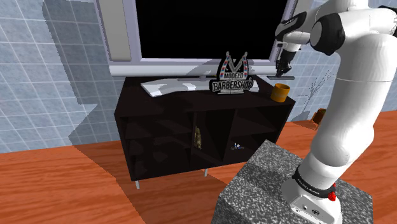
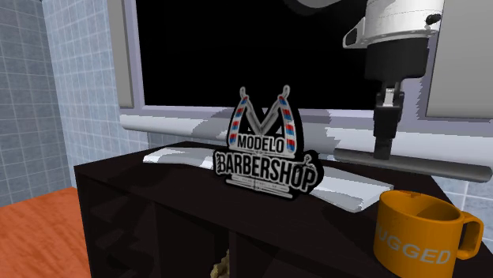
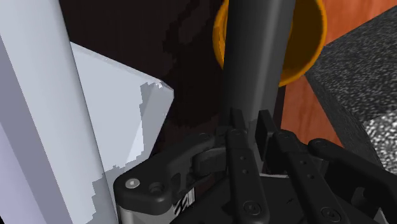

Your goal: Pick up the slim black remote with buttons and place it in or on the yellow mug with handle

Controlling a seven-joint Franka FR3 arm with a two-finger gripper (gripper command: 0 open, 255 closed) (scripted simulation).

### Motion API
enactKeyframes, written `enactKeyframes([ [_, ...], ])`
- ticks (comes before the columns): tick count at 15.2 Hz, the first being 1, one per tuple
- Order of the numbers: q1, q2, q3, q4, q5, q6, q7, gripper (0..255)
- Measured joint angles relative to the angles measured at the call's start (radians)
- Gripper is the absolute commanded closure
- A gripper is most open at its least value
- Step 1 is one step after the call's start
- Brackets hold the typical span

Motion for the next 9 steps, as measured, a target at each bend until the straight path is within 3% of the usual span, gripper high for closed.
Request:
enactKeyframes([
  [4,-0.079,0.053,-0.011,0.052,0.046,-0.021,-0.093,255],
  [9,-0.093,0.076,-0.005,0.018,0.068,0.027,-0.120,255],
])
